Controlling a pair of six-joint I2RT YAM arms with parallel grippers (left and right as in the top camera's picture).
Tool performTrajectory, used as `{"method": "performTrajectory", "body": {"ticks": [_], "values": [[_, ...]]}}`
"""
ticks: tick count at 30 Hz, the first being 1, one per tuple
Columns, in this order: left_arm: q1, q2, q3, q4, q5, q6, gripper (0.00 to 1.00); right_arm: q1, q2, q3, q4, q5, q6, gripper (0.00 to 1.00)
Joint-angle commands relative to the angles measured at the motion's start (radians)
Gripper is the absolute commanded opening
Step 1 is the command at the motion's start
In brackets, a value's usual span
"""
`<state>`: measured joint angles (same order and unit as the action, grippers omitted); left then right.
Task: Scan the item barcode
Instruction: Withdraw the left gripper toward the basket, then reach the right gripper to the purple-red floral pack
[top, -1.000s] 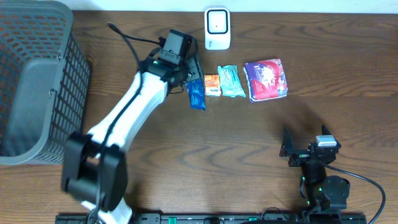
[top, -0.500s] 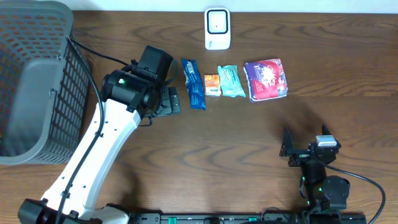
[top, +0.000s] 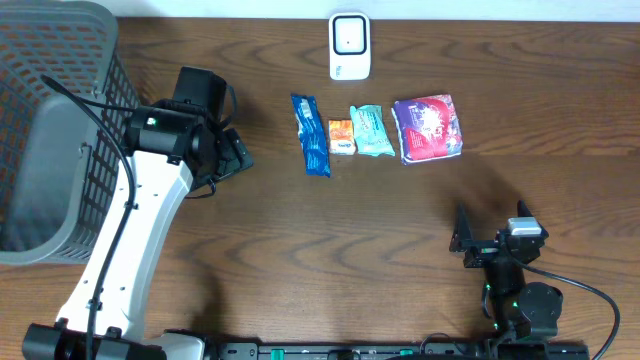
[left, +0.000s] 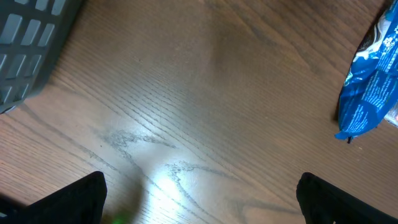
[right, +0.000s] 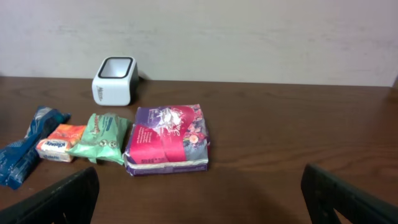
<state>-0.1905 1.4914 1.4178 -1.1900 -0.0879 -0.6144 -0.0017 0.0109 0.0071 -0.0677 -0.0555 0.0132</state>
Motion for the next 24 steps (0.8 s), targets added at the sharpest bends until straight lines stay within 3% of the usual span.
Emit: {"method": "performTrajectory", "body": {"ticks": [1,22,24], "values": [[0.004,0.003,-0.007,-0.006,-0.002,-0.016,0.98,-0.006,-0.005,-0.002,-0.004,-0.003,-0.011,0.99],[0.004,0.003,-0.007,-0.006,-0.003,-0.016,0.98,-0.006,-0.004,-0.002,0.0,0.057,-0.034,0.99],[0.004,0.003,-0.007,-0.006,-0.003,-0.016,0.98,-0.006,-0.004,-0.002,0.065,-0.072,0.105,0.99]]}}
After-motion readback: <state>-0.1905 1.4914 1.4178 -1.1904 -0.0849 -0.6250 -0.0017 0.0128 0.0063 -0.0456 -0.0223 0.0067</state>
